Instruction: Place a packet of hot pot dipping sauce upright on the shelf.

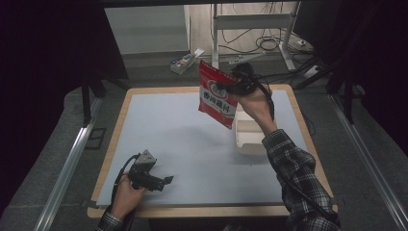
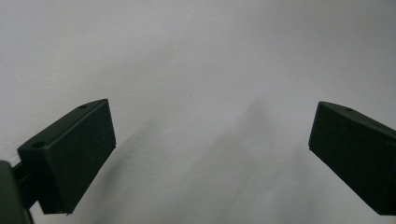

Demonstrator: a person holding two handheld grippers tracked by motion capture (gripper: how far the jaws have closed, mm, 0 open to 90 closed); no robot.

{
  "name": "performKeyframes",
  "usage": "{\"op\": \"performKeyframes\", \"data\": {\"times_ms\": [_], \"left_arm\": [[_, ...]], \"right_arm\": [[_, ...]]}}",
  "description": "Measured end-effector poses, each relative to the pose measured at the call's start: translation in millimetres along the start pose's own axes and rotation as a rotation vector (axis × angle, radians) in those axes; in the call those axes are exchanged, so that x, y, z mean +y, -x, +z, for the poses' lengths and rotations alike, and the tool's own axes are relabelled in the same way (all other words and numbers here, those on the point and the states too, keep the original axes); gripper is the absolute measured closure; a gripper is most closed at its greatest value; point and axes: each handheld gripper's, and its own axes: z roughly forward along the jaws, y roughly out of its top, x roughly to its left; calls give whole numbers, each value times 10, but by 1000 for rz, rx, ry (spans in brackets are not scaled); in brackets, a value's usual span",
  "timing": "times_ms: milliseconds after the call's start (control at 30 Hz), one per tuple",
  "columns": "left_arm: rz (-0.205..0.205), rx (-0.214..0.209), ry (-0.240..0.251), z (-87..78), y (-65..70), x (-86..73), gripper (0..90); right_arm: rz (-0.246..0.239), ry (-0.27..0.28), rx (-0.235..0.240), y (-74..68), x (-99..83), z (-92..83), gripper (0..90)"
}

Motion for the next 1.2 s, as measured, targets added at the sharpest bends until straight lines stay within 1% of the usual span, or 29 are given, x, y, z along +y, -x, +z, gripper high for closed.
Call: {"op": "performKeyframes", "data": {"times_ms": [33, 100, 200, 233, 267, 467, 633, 667, 700, 767, 867, 967, 1100, 1200], "left_arm": [[-6, -1, 7, -1, -2, -2, 5], [-7, -1, 10, -2, -4, -3, 5], [-5, -5, 9, 0, -4, -4, 5], [-5, -5, 9, 0, -4, -4, 5], [-4, -9, 9, 3, -3, -3, 5], [-6, -12, 10, 5, -6, -6, 6], [-6, -13, 9, 7, -11, -9, 6], [-6, -15, 8, 7, -12, -10, 6], [-2, -13, 7, 4, -15, -10, 6], [0, -14, 4, 1, -19, -11, 7], [0, -21, 2, 6, -15, -15, 7], [4, -19, -2, 12, -10, -15, 8], [3, -21, 0, 9, -9, -14, 9], [4, -26, -3, 17, -8, -15, 9]], "right_arm": [[12, 6, -15, 53, 34, -3, 878], [24, 8, -30, 99, 55, -3, 878], [35, 15, -45, 179, 85, 4, 878], [35, 15, -45, 179, 85, 4, 878], [41, 15, -57, 237, 101, 13, 878], [49, 21, -75, 385, 120, 31, 877], [49, 27, -87, 515, 96, 45, 878], [49, 27, -87, 515, 96, 45, 878], [55, 28, -96, 575, 81, 49, 877], [59, 30, -100, 619, 68, 50, 877], [54, 31, -113, 664, 39, 45, 878], [46, 27, -124, 694, 6, 28, 878], [38, 28, -132, 723, -35, -13, 877], [27, 35, -132, 751, -97, -75, 876]]}}
